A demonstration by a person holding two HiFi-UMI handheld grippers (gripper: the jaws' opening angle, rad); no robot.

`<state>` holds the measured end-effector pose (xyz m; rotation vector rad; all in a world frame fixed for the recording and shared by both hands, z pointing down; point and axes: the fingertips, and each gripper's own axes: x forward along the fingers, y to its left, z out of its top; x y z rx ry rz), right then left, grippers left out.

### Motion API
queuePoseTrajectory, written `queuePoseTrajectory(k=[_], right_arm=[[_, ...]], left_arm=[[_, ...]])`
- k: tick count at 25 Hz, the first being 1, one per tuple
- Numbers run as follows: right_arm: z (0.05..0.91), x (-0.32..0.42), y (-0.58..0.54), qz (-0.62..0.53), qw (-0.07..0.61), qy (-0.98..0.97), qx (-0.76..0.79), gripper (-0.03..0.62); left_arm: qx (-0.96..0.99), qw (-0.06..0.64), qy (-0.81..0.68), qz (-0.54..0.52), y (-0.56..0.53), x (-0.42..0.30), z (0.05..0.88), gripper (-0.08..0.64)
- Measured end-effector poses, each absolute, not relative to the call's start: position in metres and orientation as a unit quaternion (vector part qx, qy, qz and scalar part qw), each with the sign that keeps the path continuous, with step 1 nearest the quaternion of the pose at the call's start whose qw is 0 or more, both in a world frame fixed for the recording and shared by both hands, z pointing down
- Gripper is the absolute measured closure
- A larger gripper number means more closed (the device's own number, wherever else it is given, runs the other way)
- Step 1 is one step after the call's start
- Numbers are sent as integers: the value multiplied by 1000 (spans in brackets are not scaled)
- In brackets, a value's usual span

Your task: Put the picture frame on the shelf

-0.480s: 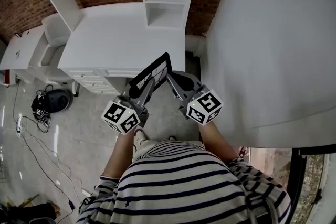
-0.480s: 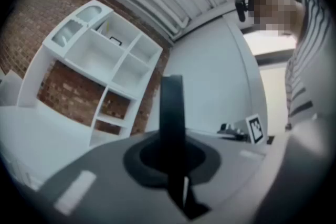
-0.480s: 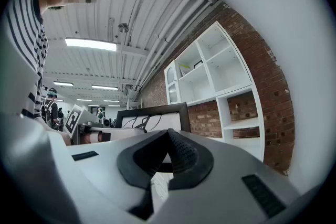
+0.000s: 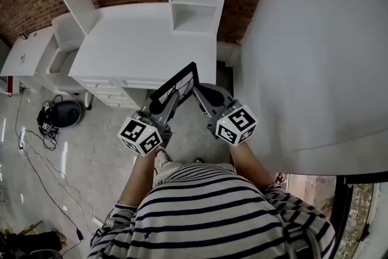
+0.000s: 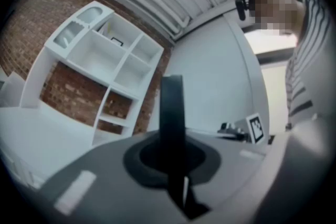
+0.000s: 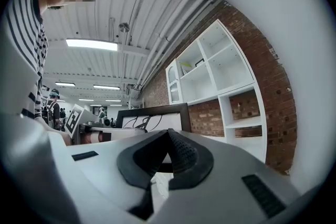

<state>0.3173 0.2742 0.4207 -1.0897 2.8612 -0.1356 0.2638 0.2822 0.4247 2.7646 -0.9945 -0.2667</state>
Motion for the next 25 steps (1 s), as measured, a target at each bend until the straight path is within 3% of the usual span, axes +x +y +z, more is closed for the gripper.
queuePoseTrajectory(k=[25], right_arm=[[426, 295, 266, -65, 53, 940, -332, 583]], left_arm=[[924, 108, -358, -81, 272, 240, 429, 545]])
